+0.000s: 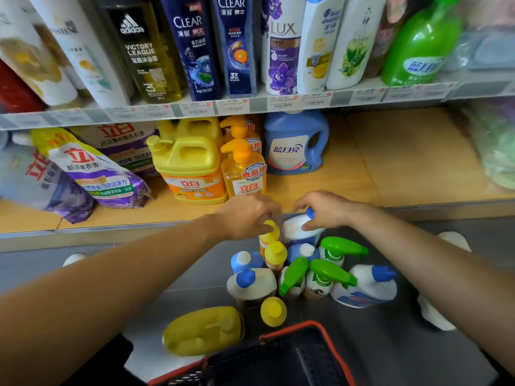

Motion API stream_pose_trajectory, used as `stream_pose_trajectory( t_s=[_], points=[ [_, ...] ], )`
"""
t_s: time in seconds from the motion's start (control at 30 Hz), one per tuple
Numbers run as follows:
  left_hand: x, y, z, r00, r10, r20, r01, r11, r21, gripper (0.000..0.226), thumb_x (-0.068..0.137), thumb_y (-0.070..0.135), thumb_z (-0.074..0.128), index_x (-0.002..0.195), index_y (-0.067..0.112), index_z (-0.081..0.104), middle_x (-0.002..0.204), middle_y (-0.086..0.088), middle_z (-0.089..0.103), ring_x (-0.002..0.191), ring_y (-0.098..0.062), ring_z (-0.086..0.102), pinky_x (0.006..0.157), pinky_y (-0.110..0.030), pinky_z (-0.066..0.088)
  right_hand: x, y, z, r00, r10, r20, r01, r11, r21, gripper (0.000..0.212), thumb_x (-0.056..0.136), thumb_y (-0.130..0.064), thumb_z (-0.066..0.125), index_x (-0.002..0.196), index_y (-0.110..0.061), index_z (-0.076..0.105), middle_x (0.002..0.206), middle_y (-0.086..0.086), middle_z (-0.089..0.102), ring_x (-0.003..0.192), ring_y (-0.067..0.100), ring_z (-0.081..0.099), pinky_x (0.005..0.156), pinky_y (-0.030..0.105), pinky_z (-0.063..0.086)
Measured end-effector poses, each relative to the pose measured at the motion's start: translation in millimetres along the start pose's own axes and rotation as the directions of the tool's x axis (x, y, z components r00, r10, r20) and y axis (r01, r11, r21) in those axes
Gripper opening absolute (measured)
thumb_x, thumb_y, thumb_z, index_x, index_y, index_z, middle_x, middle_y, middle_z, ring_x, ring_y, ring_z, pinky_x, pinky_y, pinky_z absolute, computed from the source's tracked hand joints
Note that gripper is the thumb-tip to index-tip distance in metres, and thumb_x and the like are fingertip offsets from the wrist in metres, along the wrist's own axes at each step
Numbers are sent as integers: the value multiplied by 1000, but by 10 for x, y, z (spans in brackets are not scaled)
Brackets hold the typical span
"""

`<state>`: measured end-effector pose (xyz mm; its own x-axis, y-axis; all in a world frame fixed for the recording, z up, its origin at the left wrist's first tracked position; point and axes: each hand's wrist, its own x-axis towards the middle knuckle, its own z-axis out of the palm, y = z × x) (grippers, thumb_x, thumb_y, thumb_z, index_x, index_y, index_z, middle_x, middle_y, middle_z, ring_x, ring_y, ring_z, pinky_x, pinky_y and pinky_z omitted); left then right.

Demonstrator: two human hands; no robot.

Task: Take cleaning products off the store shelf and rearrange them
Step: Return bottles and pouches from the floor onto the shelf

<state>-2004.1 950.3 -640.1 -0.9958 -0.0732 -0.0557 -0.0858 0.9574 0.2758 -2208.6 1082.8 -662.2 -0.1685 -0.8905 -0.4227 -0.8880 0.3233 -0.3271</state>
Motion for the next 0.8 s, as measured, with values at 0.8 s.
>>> stream_pose_trajectory(
  t_s=[0.8],
  points=[
    [-534,-656,632,877,-288,385,319,948,-17,21,94,19,65,114,20,69,116,0,67,106,-19,61,88,-28,46,-138,-459,289,983,-99,-153,105,994,33,28,89,-29,74,115,-20,68,116,3,63,109,26,58,88,36,46]
  ],
)
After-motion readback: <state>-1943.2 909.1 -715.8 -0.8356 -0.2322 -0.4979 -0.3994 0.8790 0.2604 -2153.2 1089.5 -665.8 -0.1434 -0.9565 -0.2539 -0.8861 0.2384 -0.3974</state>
